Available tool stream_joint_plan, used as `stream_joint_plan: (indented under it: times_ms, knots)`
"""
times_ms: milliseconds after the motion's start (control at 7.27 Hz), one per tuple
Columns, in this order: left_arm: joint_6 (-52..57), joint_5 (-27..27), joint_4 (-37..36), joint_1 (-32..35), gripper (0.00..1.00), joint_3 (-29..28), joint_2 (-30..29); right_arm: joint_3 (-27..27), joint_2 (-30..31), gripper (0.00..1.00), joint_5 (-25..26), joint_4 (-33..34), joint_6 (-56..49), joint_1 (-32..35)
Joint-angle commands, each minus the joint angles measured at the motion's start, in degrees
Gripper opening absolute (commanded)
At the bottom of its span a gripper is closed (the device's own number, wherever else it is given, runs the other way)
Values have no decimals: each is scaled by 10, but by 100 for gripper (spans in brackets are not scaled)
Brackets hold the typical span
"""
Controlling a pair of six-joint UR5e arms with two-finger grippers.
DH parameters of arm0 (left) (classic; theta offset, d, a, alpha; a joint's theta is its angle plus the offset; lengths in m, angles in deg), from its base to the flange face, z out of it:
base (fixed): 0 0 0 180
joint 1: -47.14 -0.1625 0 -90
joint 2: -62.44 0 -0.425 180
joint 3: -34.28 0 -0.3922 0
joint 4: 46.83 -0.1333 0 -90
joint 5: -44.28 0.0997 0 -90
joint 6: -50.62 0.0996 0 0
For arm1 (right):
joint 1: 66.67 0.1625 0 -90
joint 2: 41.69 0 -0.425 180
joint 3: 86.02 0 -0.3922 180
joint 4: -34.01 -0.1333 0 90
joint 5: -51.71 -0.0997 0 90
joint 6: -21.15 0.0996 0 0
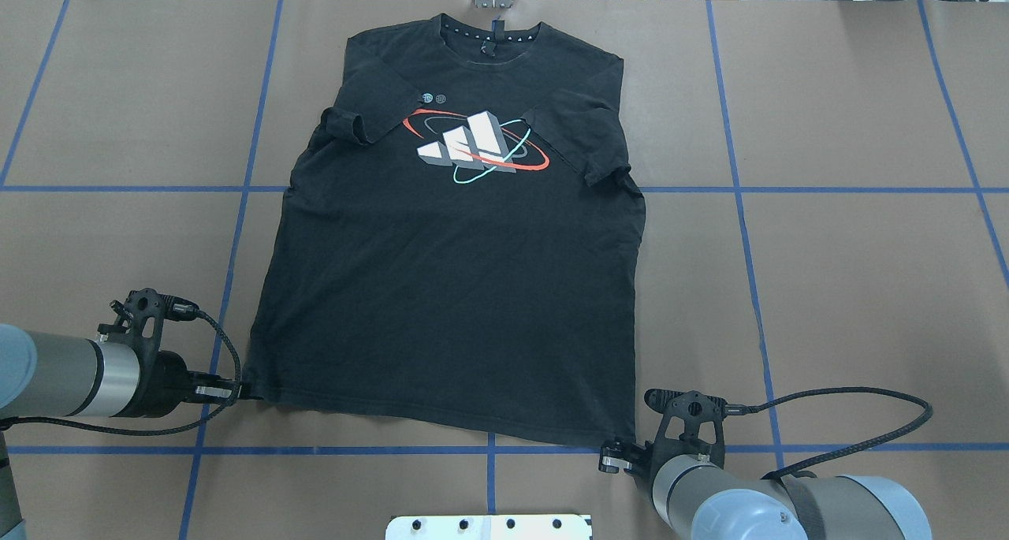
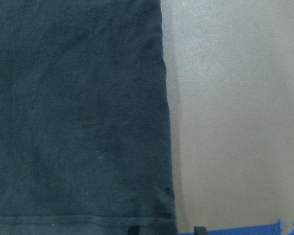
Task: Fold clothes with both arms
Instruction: 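Grasp the hem corners with both grippers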
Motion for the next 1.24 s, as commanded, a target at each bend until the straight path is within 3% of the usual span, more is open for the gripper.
stream_joint_plan:
  times_ms: [0, 138, 275, 826, 1101]
  knots:
    - [0, -1, 0, -1, 0, 0, 0, -1, 0, 45, 0, 0, 0, 0]
    - [0, -1, 0, -1, 0, 0, 0, -1, -4, 32, 0, 0, 0, 0]
    - [0, -1, 0, -1, 0, 0, 0, -3, -5, 25, 0, 0, 0, 0]
    - [0, -1, 0, -1, 0, 0, 0, -6, -5, 26, 0, 0, -3, 1]
    - [0, -1, 1, -1, 0, 0, 0, -5, -4, 33, 1, 1, -6, 3]
